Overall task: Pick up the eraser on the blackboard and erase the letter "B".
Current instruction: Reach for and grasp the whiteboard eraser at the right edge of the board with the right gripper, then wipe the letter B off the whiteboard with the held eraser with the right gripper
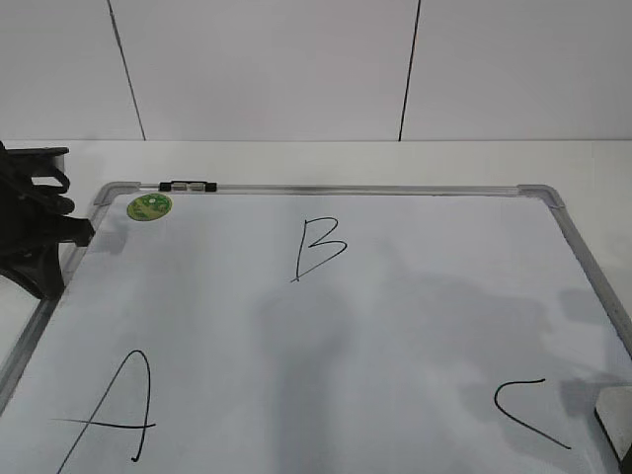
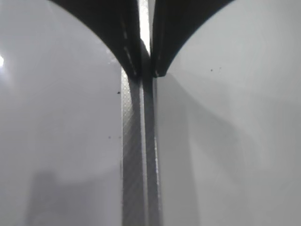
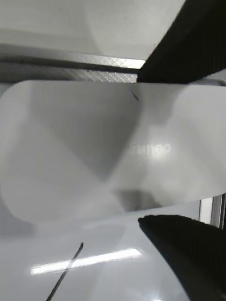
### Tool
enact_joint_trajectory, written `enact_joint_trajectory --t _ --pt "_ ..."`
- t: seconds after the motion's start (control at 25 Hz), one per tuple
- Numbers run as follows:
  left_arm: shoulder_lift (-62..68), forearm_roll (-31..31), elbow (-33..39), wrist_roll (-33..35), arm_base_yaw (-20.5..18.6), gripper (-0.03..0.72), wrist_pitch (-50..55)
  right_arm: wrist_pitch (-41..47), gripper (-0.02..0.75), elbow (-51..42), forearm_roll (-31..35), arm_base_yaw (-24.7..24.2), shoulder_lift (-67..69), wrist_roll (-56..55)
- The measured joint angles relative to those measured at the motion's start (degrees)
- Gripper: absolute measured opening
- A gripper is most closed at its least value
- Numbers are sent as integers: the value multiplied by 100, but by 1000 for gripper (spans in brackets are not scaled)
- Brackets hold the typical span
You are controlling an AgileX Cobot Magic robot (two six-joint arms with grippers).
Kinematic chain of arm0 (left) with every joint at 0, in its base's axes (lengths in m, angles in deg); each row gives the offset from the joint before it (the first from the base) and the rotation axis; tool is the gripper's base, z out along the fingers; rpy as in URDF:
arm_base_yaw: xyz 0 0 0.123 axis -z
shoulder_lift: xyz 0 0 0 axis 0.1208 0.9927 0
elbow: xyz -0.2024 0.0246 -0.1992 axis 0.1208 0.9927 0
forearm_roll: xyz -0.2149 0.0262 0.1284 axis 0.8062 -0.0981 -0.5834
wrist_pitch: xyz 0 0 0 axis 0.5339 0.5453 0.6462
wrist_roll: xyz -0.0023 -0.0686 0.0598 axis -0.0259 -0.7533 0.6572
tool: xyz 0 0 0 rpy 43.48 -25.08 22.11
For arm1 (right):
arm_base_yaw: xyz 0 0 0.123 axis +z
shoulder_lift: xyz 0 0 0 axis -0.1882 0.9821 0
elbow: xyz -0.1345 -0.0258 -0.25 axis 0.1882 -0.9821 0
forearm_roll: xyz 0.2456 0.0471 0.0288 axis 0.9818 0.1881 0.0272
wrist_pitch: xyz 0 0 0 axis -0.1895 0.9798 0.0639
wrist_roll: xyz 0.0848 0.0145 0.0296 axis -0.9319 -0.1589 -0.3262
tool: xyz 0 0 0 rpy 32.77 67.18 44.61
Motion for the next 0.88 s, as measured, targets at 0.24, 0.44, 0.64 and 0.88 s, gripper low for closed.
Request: enact_joint_trajectory --t 0.24,0.44,0.64,0.88 --pt "0 0 0 0 0 39 0 -9 644 0 -14 0 149 9" --pt "0 0 0 0 0 39 0 -21 577 0 -46 0 204 27" --pt "0 0 0 0 0 39 -9 -21 544 0 -56 0 204 50" --pt "0 0 0 0 0 39 -9 17 533 10 -56 0 204 50"
